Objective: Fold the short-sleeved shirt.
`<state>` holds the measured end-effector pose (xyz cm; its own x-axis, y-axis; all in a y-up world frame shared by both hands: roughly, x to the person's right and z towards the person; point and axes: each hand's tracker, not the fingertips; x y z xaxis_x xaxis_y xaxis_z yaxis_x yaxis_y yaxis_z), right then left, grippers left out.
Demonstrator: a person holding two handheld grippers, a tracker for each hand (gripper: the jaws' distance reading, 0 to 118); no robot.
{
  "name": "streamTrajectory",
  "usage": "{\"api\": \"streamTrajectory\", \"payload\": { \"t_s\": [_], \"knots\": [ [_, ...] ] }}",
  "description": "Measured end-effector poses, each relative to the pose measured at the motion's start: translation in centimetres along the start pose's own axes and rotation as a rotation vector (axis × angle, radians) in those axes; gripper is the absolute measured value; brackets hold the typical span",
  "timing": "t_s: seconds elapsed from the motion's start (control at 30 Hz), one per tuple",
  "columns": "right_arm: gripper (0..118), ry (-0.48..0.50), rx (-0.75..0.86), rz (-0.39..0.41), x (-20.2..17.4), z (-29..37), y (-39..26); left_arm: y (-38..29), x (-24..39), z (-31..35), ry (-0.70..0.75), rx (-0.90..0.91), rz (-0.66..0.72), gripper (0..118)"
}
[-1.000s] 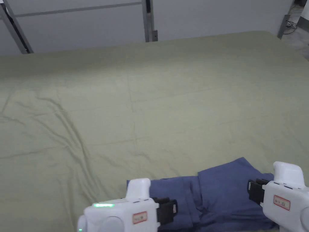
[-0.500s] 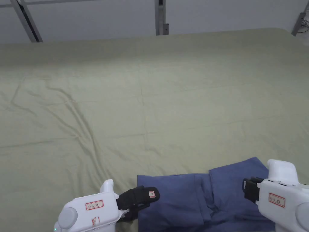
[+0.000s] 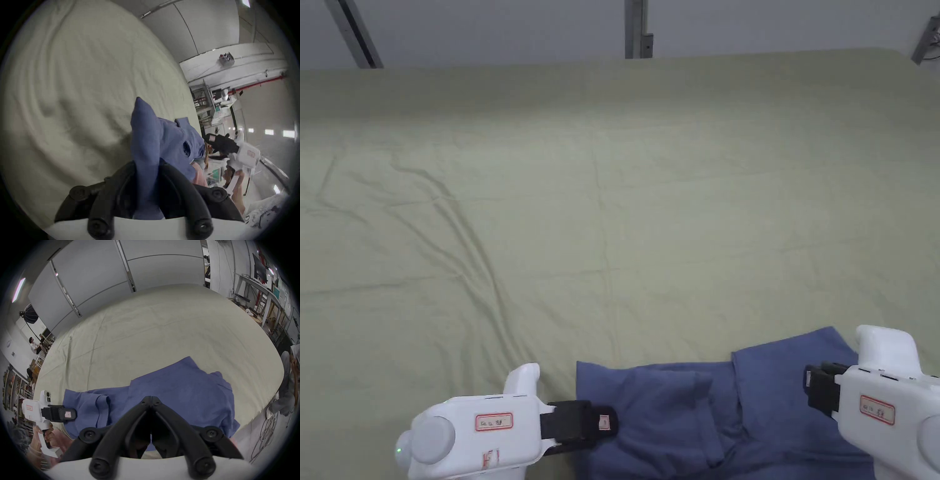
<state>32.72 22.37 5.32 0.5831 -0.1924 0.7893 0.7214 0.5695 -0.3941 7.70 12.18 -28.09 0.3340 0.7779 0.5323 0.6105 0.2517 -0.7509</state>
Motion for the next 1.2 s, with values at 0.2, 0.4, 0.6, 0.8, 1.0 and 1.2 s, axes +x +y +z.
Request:
{"api": "streamTrajectory", "payload": {
  "t_s": [0.2,0.4,0.6,0.8,1.0,1.2],
  "knots": [
    [0,0.008,0.000,0.019,-1.1,0.0,-0.2,0.4,-1.7,7.5,0.107,0.041,-0.025,15],
    [0,0.019,-0.016,0.029,-1.8,-0.5,-0.8,1.3,-5.2,15.2,0.307,0.060,-0.035,15],
    [0,0.022,-0.028,0.031,-1.6,-0.5,-1.3,2.0,-5.7,18.7,0.377,0.100,0.003,15],
    [0,0.015,-0.022,0.008,-0.5,-0.1,-1.2,1.7,1.2,16.1,0.542,0.102,0.000,15],
    [0,0.004,-0.003,-0.010,1.4,0.7,-0.9,2.1,9.2,13.0,0.548,0.067,-0.012,15],
    [0,-0.010,0.003,-0.056,3.2,0.7,-1.1,1.0,15.7,4.1,0.514,-0.046,-0.225,15]
  ]
}}
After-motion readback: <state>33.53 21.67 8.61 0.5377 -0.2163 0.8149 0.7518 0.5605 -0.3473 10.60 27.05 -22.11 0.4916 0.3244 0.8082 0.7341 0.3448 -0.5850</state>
